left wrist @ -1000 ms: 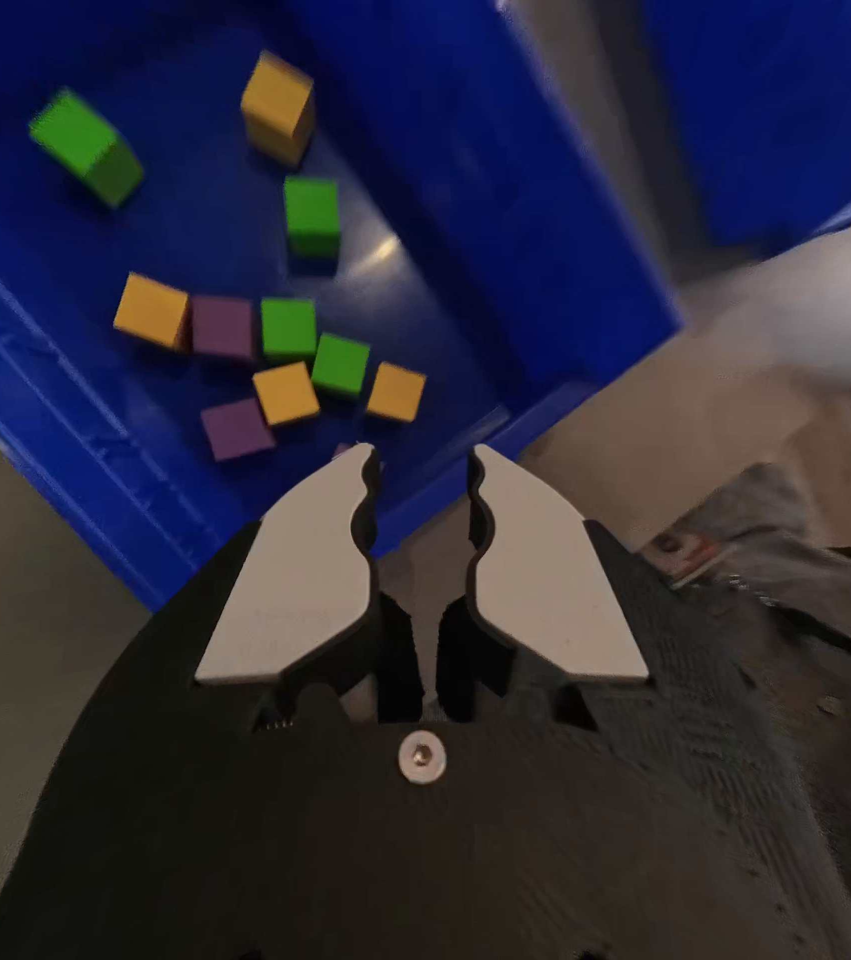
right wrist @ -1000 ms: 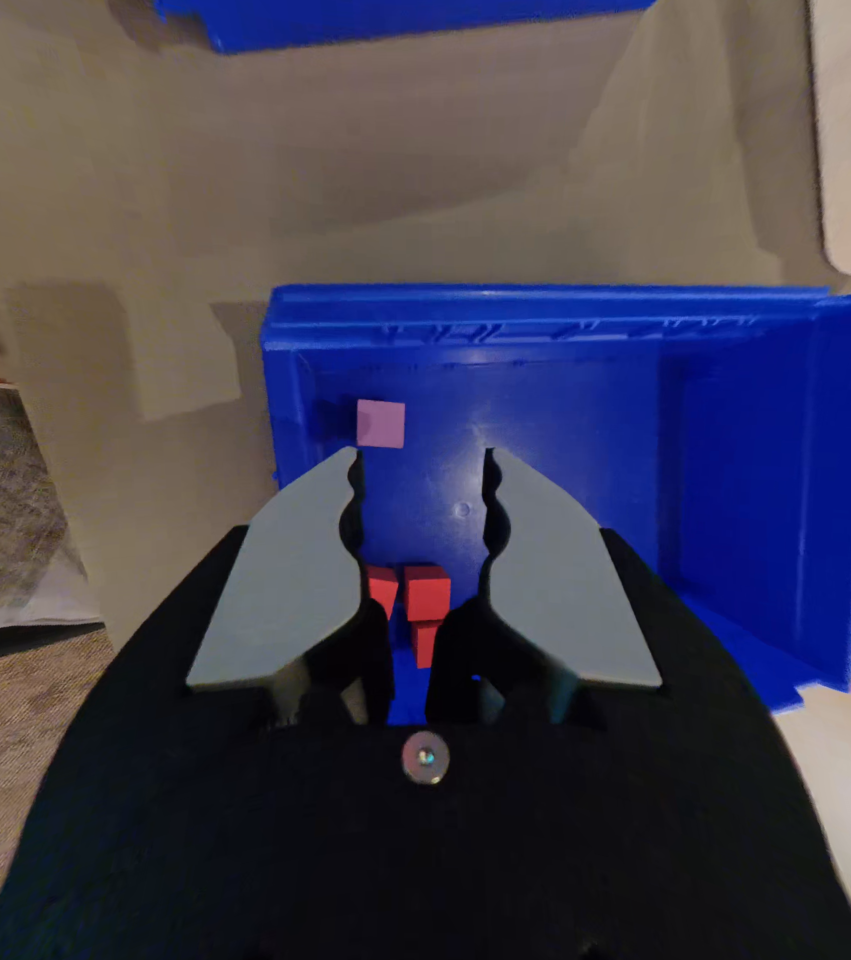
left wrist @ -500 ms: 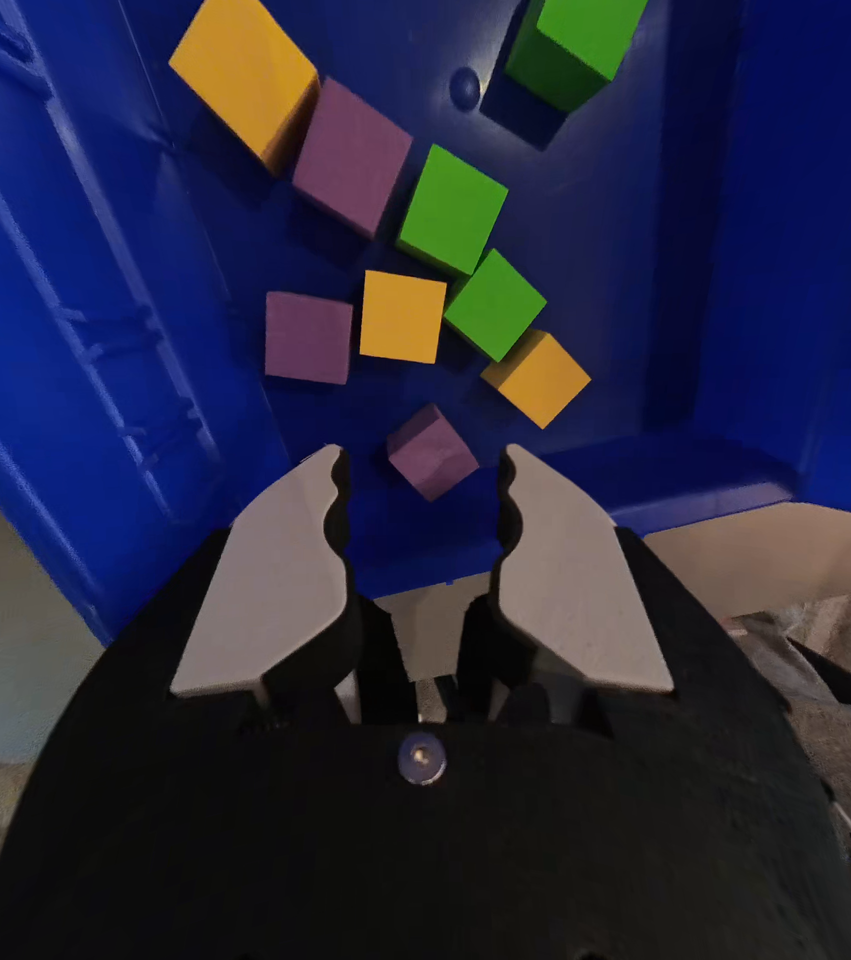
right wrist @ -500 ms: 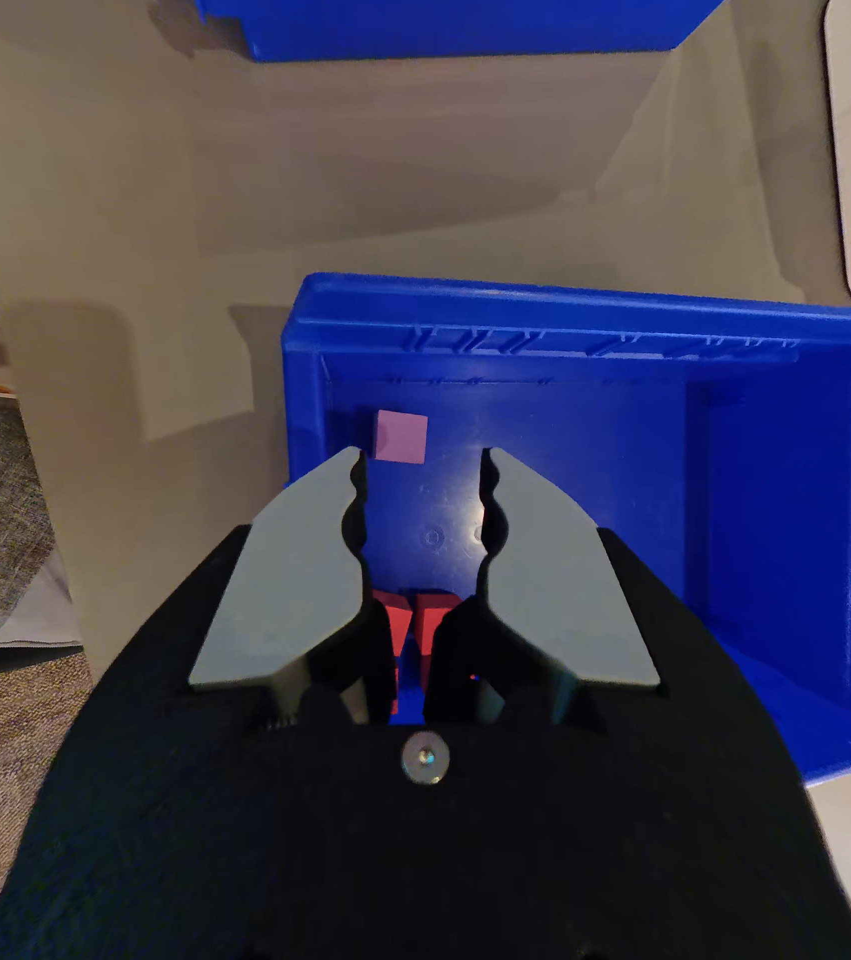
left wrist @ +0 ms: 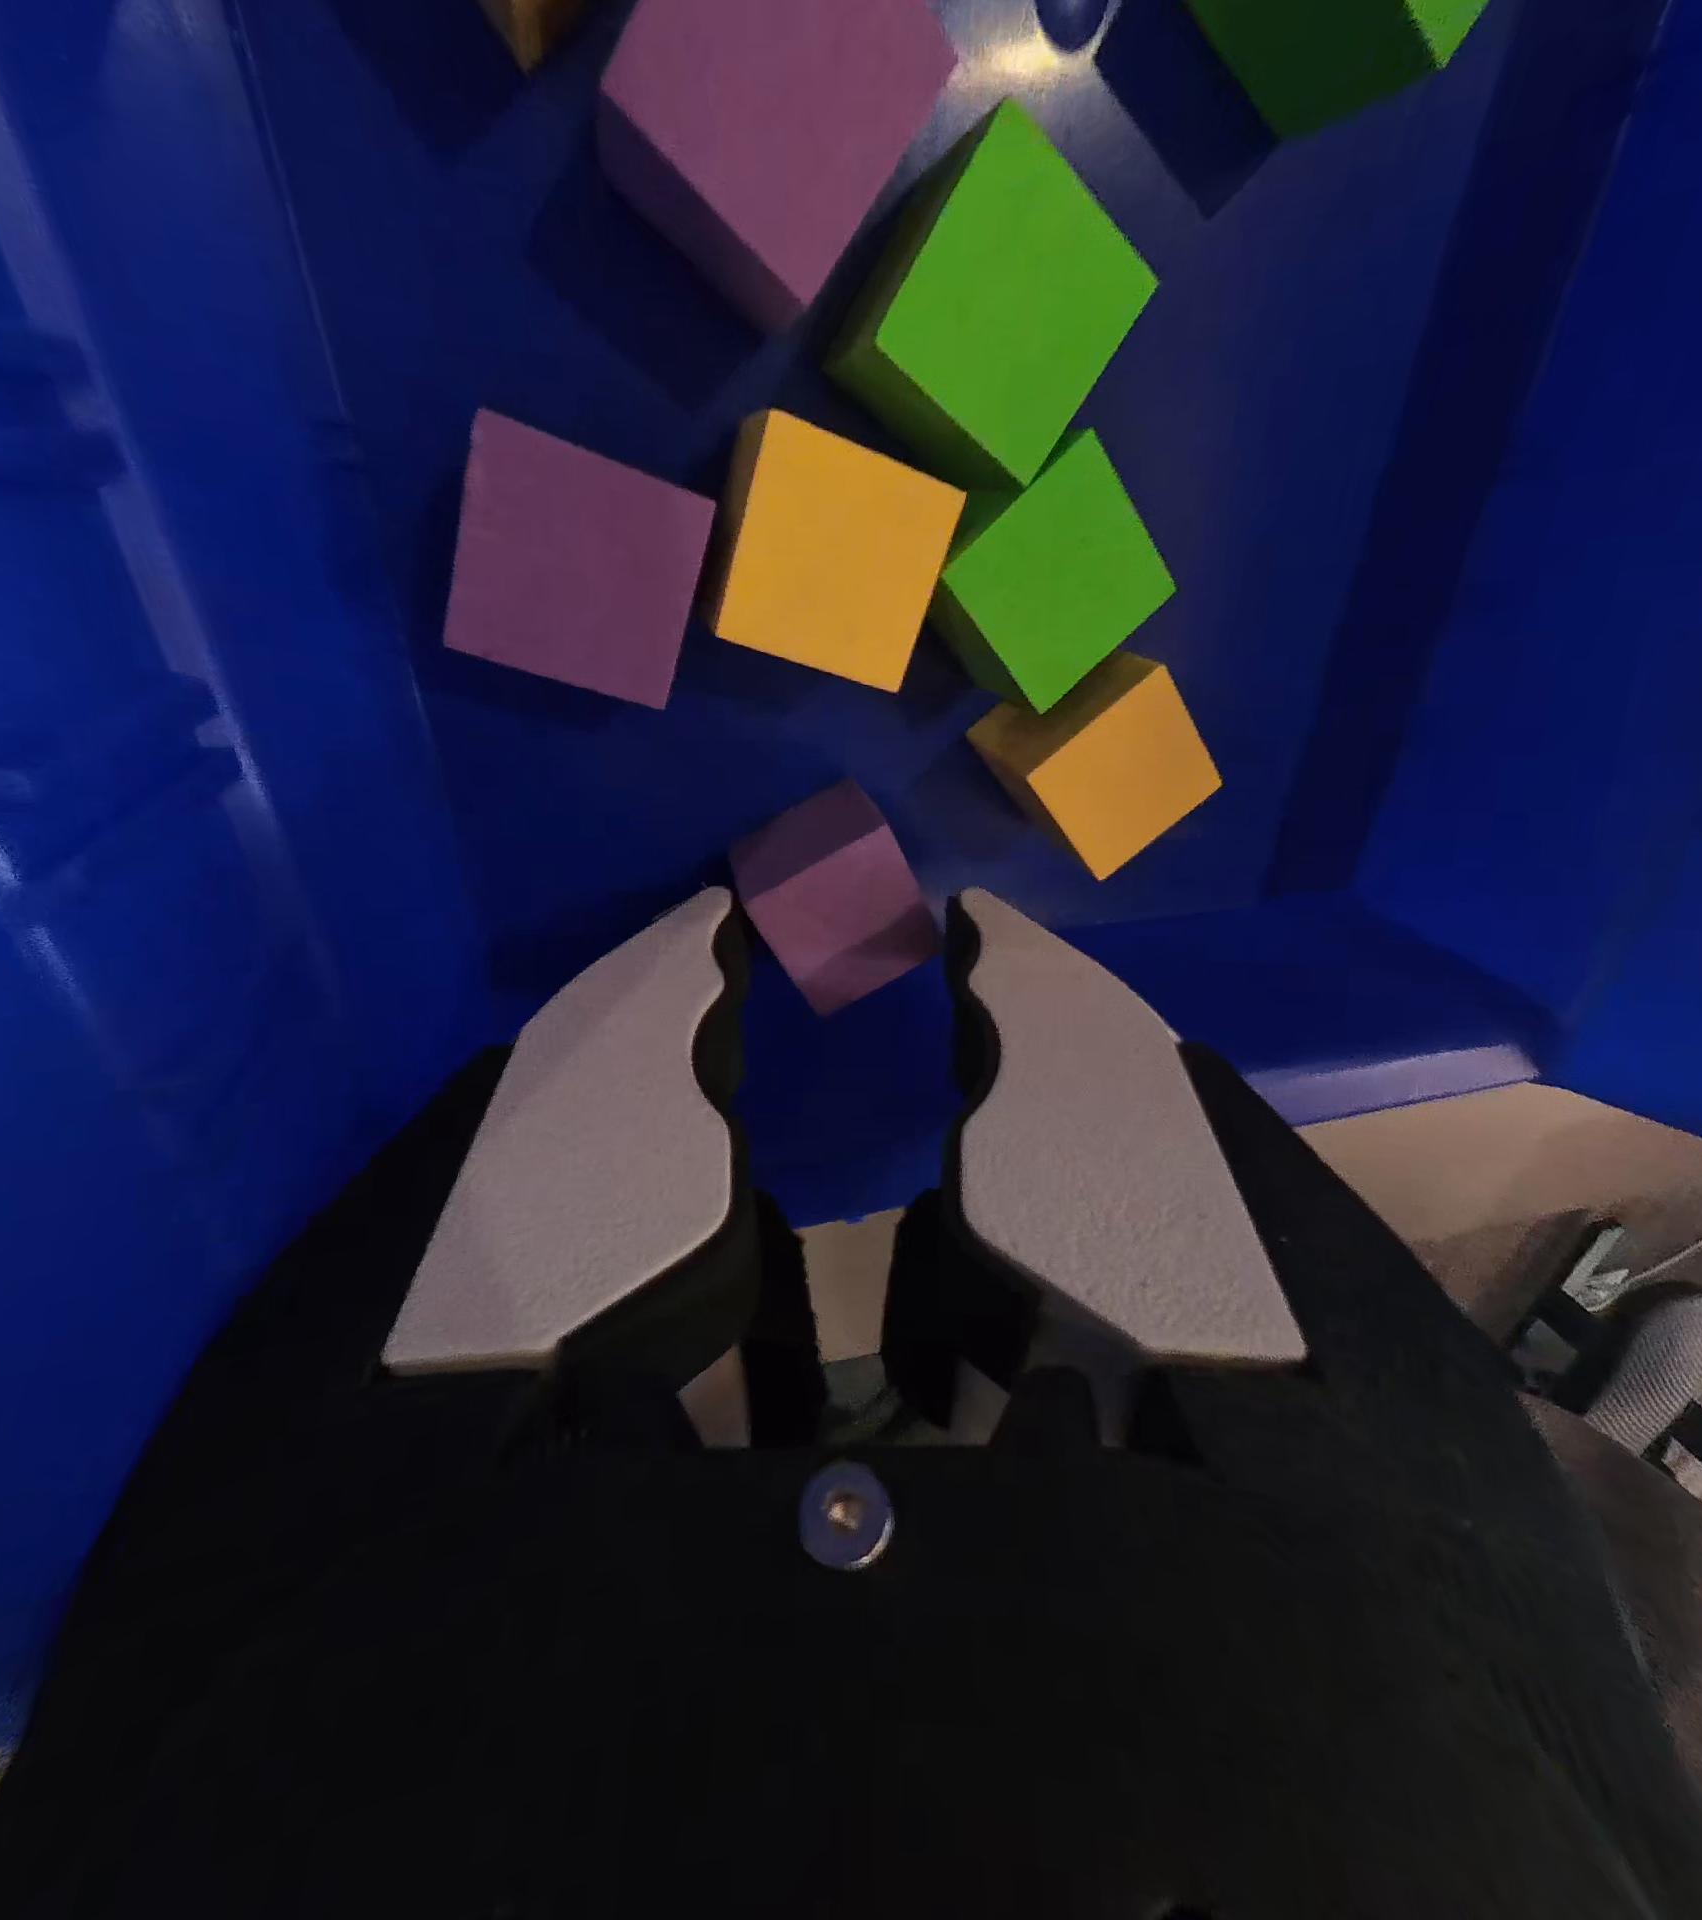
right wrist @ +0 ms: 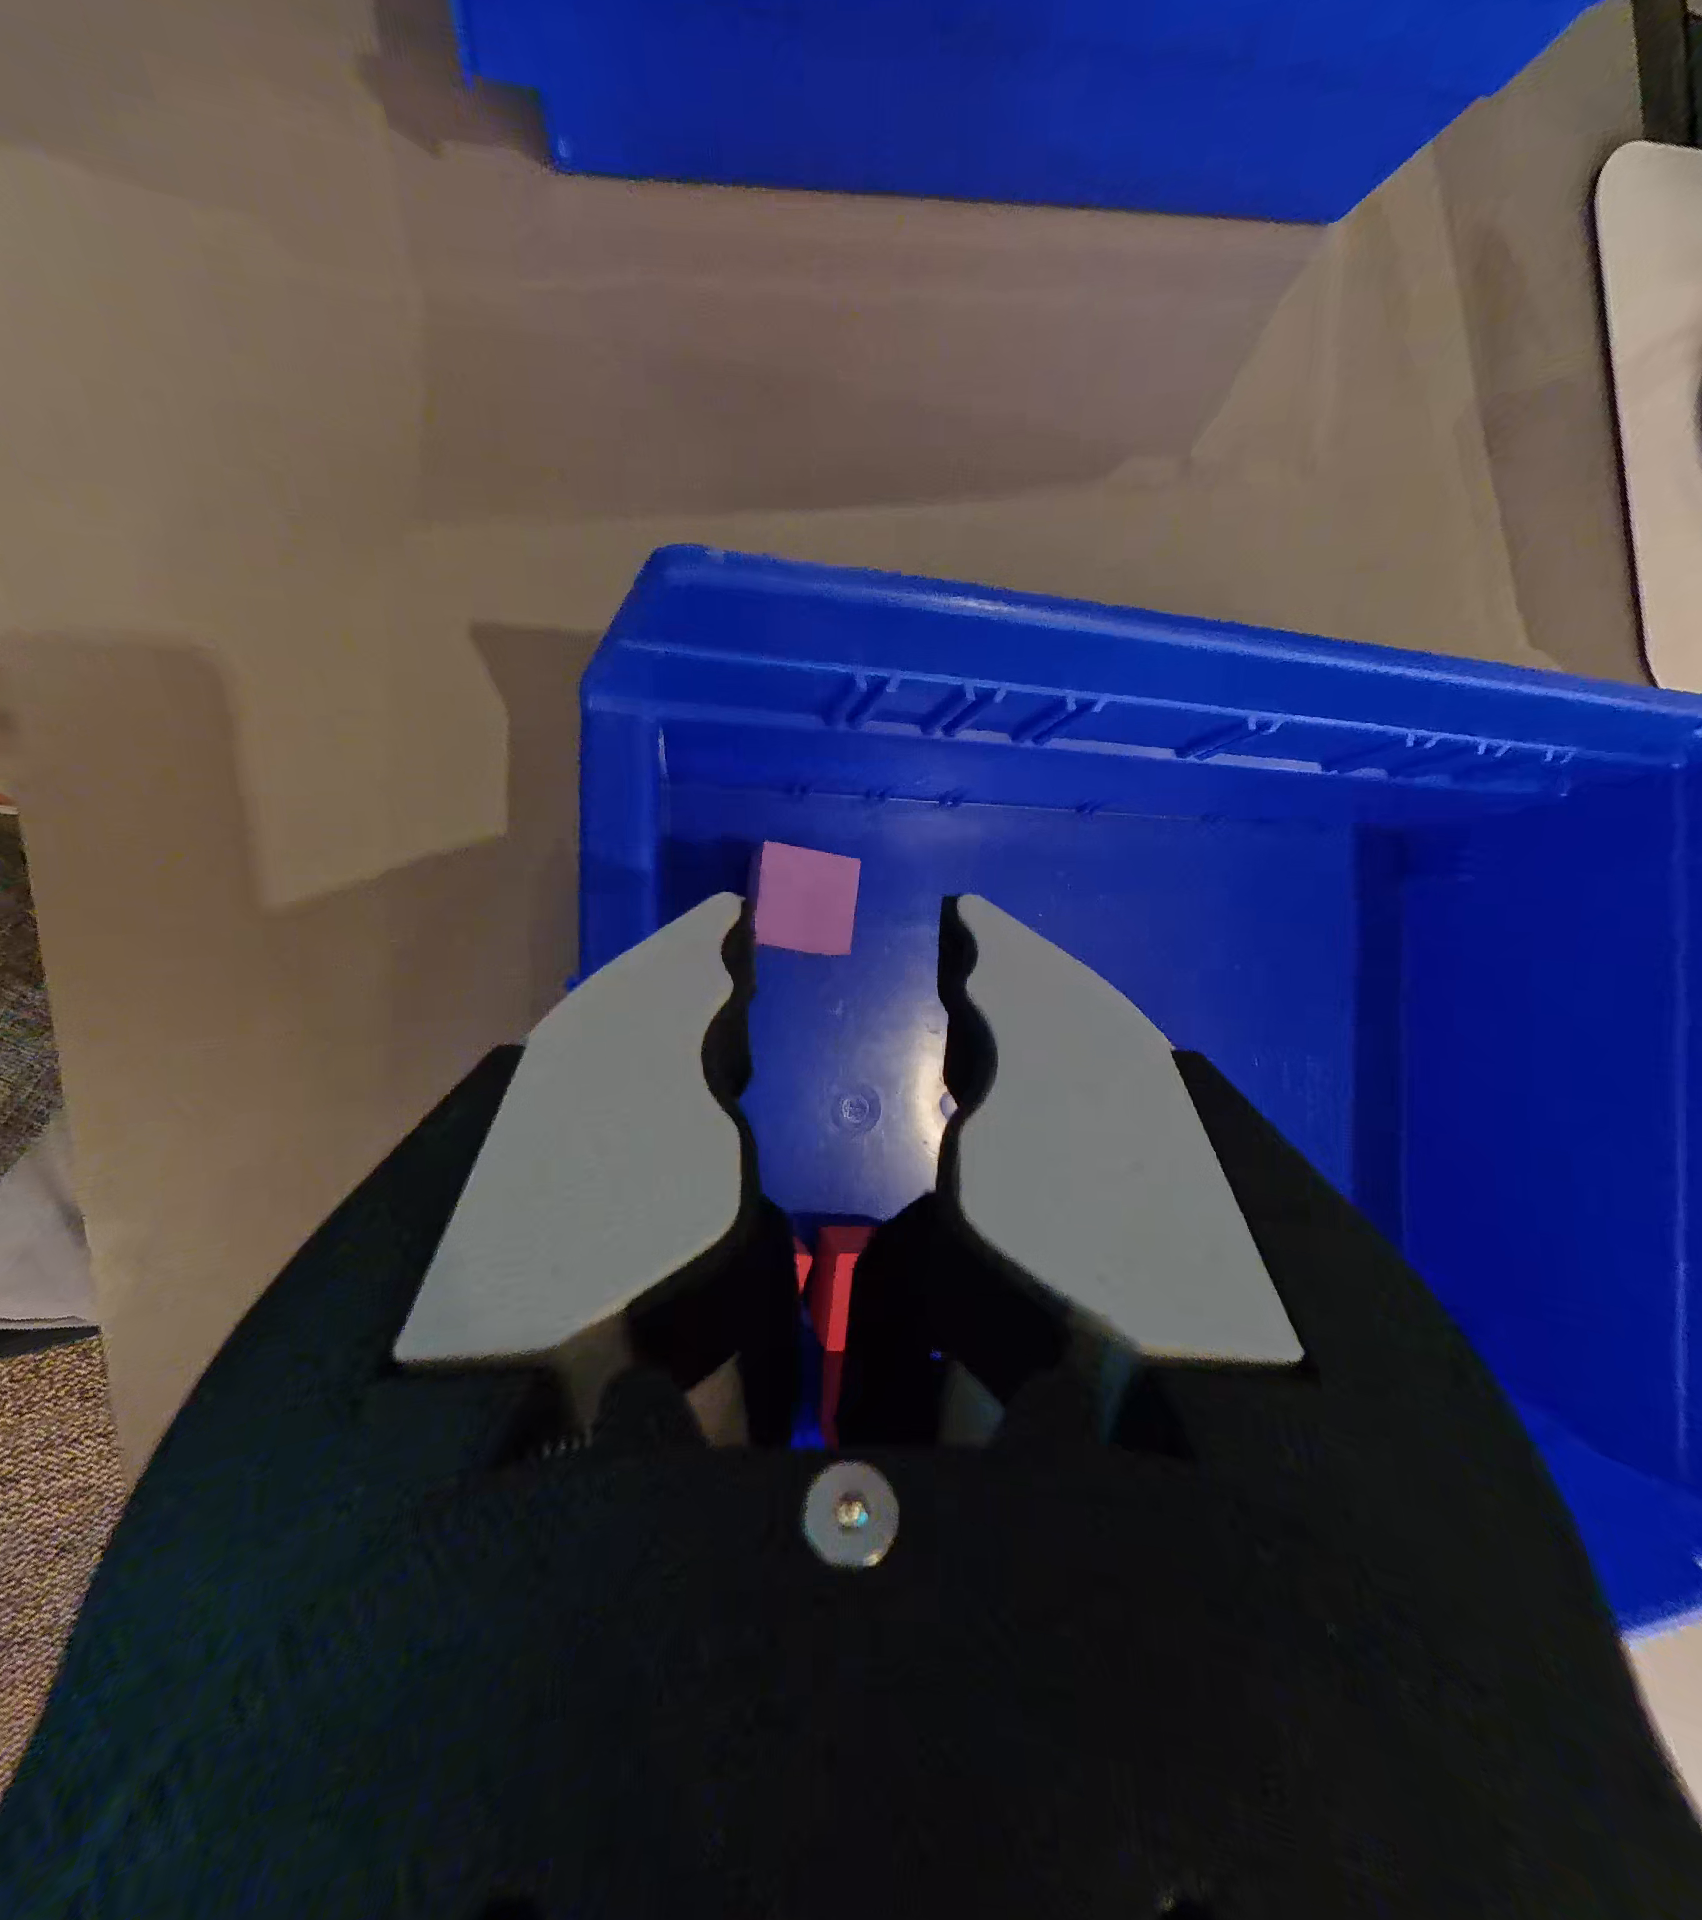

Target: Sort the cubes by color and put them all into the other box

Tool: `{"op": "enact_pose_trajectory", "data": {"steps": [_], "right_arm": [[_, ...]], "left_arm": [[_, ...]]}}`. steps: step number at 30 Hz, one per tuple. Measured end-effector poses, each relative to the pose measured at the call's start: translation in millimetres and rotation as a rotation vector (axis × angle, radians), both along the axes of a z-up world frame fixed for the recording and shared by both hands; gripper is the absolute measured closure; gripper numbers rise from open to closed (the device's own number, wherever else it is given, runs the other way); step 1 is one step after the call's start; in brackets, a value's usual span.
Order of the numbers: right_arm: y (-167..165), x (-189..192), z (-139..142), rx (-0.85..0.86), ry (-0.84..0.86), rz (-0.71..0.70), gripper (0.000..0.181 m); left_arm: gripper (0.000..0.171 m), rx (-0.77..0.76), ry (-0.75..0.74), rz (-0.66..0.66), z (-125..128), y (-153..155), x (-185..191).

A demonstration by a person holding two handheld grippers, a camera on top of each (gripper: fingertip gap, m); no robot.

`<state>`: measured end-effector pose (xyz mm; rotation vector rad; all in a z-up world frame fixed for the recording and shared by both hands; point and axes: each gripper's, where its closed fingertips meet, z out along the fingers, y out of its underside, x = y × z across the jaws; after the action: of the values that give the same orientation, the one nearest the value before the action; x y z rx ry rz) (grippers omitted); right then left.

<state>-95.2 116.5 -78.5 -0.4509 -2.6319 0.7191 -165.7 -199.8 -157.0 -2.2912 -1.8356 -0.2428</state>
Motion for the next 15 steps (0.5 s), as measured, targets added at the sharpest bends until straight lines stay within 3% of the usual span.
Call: {"op": "enact_pose_trajectory", "data": {"steps": [5, 9, 12, 15], "right_arm": [[0.3, 2.8, 1.7, 0.005, 0.005, -0.002, 0.149], [-4.9, 5.2, 4.8, -0.003, 0.026, -0.006, 0.149], [-22.8, 2.0, 21.2, -0.112, 0.099, 0.001, 0.145], [-61.5, 2.5, 46.9, -0.349, 0.183, 0.048, 0.137]], "left_arm": [[0.136, 0.042, 0.013, -0.015, 2.2, 6.1, -3.2], [0.136, 0.197, 0.095, -0.047, 24.0, 18.9, -8.4], [0.137, 0.415, 0.17, -0.074, 55.8, 33.0, -9.7], [0.138, 0.838, 0.183, -0.138, 110.5, 63.7, 2.8]]}}
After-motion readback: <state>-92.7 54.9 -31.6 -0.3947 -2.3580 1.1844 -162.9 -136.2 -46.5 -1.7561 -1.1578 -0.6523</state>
